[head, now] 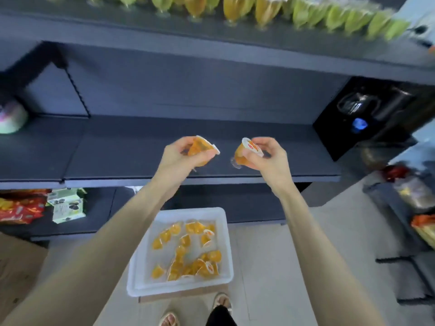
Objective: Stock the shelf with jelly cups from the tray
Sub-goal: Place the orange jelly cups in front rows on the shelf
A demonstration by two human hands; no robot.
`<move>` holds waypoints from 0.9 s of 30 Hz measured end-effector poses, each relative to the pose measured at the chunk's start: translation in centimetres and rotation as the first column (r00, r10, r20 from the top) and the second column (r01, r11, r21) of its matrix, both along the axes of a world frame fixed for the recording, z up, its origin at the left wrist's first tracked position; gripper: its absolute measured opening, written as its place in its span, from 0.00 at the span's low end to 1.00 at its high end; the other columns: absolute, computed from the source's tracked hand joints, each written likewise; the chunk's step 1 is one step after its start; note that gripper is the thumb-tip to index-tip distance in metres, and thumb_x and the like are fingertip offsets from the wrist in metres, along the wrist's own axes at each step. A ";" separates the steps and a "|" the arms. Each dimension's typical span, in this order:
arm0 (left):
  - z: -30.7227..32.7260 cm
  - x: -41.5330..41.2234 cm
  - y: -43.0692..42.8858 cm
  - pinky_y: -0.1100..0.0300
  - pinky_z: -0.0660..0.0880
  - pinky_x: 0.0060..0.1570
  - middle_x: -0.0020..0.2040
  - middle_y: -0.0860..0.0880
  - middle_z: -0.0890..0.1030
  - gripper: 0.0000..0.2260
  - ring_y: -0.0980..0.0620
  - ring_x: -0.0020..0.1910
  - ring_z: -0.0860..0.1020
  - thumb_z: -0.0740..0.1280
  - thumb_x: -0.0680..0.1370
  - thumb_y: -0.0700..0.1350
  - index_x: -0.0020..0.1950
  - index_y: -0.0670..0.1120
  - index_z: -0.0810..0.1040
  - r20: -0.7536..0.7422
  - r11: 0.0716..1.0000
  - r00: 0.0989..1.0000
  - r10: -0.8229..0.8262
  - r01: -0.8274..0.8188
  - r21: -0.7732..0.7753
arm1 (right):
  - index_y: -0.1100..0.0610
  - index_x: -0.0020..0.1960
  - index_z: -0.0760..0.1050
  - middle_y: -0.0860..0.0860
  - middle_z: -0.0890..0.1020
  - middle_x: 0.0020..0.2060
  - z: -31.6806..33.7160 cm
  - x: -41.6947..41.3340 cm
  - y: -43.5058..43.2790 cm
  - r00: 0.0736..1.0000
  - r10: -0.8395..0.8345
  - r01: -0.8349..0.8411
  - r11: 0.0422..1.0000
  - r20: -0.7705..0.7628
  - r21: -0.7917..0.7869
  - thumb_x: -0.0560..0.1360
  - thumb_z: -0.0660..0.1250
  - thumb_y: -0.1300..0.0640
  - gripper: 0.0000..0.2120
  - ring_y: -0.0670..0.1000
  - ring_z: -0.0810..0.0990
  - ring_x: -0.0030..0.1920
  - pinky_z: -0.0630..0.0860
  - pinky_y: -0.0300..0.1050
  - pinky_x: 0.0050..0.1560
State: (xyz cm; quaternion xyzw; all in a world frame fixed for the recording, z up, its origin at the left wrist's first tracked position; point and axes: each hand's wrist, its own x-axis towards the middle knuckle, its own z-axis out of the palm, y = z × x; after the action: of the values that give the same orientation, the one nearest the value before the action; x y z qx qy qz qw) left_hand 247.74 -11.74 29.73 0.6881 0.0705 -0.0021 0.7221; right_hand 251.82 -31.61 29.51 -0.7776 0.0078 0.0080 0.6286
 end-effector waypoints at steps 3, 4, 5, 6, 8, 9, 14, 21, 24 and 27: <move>4.9 2.9 -2.1 0.64 0.77 0.33 0.44 0.54 0.82 0.16 0.58 0.42 0.79 0.76 0.69 0.39 0.54 0.48 0.77 0.110 0.997 0.993 0.034 -0.041 0.063 | 0.53 0.50 0.76 0.54 0.82 0.48 5.3 2.1 -2.1 0.992 -0.005 0.004 1.000 0.124 0.005 0.68 0.75 0.60 0.13 0.51 0.83 0.47 0.81 0.49 0.49; 6.5 3.8 -3.0 0.65 0.77 0.32 0.45 0.52 0.81 0.17 0.57 0.41 0.79 0.75 0.69 0.38 0.55 0.46 0.76 0.140 0.996 0.989 0.047 -0.058 0.071 | 0.51 0.49 0.76 0.52 0.82 0.47 6.8 2.8 -3.0 0.987 -0.009 0.009 1.000 0.160 -0.001 0.68 0.75 0.59 0.13 0.51 0.83 0.47 0.81 0.52 0.51; 7.8 4.8 -3.8 0.68 0.76 0.32 0.46 0.51 0.80 0.17 0.57 0.41 0.78 0.74 0.69 0.36 0.56 0.44 0.75 0.173 0.995 0.984 0.050 -0.065 0.081 | 0.50 0.48 0.76 0.49 0.82 0.46 8.2 3.7 -3.9 0.981 -0.012 0.014 1.000 0.194 -0.012 0.67 0.75 0.58 0.12 0.51 0.83 0.46 0.81 0.53 0.52; 9.0 5.9 -4.7 0.69 0.75 0.33 0.47 0.51 0.80 0.17 0.58 0.41 0.78 0.74 0.70 0.35 0.56 0.44 0.74 0.210 0.992 0.976 0.049 -0.072 0.101 | 0.49 0.48 0.76 0.47 0.81 0.45 9.5 4.7 -4.9 0.974 -0.014 0.020 0.999 0.226 -0.025 0.68 0.74 0.58 0.12 0.50 0.83 0.46 0.80 0.55 0.52; 11.0 8.2 -6.6 0.68 0.76 0.42 0.49 0.53 0.81 0.18 0.57 0.45 0.79 0.74 0.69 0.37 0.55 0.46 0.74 0.289 0.982 0.956 0.041 -0.092 0.165 | 0.48 0.47 0.76 0.44 0.81 0.43 11.9 7.0 -7.0 0.959 -0.026 0.039 0.998 0.284 -0.040 0.68 0.74 0.59 0.12 0.50 0.82 0.45 0.80 0.57 0.52; 11.9 9.5 -7.5 0.66 0.76 0.46 0.49 0.54 0.81 0.18 0.56 0.47 0.80 0.75 0.68 0.38 0.55 0.47 0.74 0.326 0.974 0.945 0.035 -0.106 0.202 | 0.48 0.46 0.76 0.43 0.81 0.42 13.1 8.2 -8.0 0.951 -0.029 0.044 0.998 0.308 -0.042 0.66 0.75 0.58 0.12 0.51 0.82 0.45 0.80 0.58 0.52; 15.2 16.0 -12.0 0.52 0.76 0.57 0.58 0.49 0.77 0.21 0.50 0.55 0.77 0.77 0.68 0.43 0.58 0.47 0.75 0.500 0.889 0.865 0.040 -0.259 0.377 | 0.48 0.50 0.74 0.43 0.80 0.48 17.3 15.2 -12.4 0.924 0.068 -0.002 0.985 0.375 -0.173 0.64 0.76 0.55 0.18 0.51 0.81 0.51 0.80 0.48 0.49; 16.5 22.7 -16.2 0.66 0.65 0.55 0.61 0.45 0.72 0.20 0.48 0.59 0.72 0.73 0.72 0.44 0.63 0.43 0.76 0.539 0.634 0.840 0.059 -0.449 0.630 | 0.54 0.54 0.74 0.48 0.74 0.54 18.2 24.0 -14.6 0.888 0.215 -0.034 0.912 0.406 -0.408 0.69 0.74 0.60 0.16 0.48 0.74 0.54 0.68 0.28 0.44; 16.3 24.3 -16.9 0.60 0.69 0.56 0.63 0.44 0.69 0.19 0.46 0.57 0.73 0.71 0.74 0.44 0.63 0.41 0.75 0.532 0.546 0.845 0.055 -0.472 0.692 | 0.55 0.53 0.74 0.49 0.68 0.56 17.8 26.3 -14.4 0.841 0.286 -0.028 0.871 0.460 -0.490 0.71 0.72 0.61 0.13 0.46 0.68 0.55 0.61 0.18 0.46; 16.2 25.3 -17.6 0.55 0.71 0.55 0.64 0.43 0.68 0.18 0.44 0.54 0.75 0.70 0.75 0.45 0.63 0.40 0.75 0.537 0.460 0.843 0.027 -0.488 0.742 | 0.57 0.54 0.74 0.48 0.67 0.57 17.3 27.7 -14.2 0.798 0.349 -0.032 0.839 0.491 -0.543 0.73 0.70 0.61 0.11 0.43 0.67 0.55 0.60 0.18 0.48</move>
State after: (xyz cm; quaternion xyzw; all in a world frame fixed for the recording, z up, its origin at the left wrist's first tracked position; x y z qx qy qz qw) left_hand 273.03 -29.29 45.92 0.9130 -0.0011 0.3062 0.2695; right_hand 279.51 -45.83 46.80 -0.8773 -0.2607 -0.1622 0.3689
